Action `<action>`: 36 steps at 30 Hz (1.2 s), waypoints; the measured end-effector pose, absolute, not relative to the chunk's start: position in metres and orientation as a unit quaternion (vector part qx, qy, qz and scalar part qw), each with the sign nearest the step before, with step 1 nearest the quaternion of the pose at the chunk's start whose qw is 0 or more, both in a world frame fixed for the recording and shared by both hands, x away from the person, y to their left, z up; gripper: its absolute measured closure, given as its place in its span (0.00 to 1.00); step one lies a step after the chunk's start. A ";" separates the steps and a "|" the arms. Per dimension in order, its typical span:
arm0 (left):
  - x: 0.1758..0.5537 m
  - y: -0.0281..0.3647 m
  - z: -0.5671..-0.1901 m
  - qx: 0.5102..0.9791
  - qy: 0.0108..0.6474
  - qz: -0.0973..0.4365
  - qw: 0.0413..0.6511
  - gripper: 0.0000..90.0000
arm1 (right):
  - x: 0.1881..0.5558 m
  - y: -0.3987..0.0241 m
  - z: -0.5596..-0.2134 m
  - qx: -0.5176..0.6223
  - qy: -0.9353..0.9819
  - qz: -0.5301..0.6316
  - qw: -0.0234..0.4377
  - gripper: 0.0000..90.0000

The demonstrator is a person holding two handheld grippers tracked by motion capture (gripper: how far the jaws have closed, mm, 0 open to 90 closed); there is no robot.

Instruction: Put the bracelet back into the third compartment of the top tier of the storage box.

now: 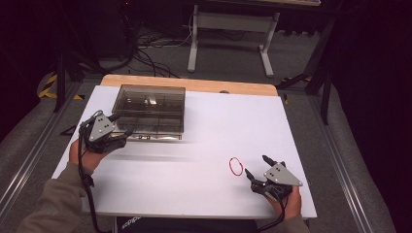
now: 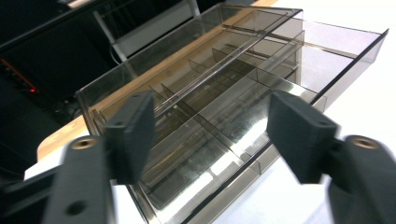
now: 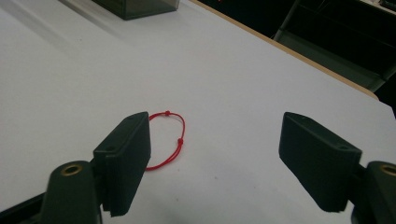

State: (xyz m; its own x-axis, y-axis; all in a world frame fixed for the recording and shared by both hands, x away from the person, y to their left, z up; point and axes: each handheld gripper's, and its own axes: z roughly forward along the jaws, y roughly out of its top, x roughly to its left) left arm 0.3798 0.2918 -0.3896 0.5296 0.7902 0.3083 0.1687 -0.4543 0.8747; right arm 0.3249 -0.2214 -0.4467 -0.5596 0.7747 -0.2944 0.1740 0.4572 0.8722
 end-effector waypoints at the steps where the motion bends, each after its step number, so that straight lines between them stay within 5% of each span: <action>1: 0.378 0.292 -0.391 0.766 0.312 0.373 0.420 0.32 | 0.325 -0.222 -0.447 0.307 0.775 0.424 0.355 0.29; 9: 0.361 0.292 -0.403 0.751 0.312 0.378 0.443 0.19 | 0.326 -0.223 -0.448 0.304 0.777 0.425 0.350 0.27; 21: 0.327 0.274 -0.442 0.773 0.303 0.329 0.451 0.16 | 0.328 -0.222 -0.448 0.314 0.775 0.438 0.330 0.27; 27: 0.321 0.250 -0.461 0.819 0.263 0.294 0.418 0.15 | 0.334 -0.210 -0.452 0.289 0.811 0.436 0.263 0.47; 36: 0.325 0.248 -0.462 0.815 0.265 0.282 0.432 0.16 | 0.350 -0.186 -0.459 0.251 0.869 0.376 0.200 0.73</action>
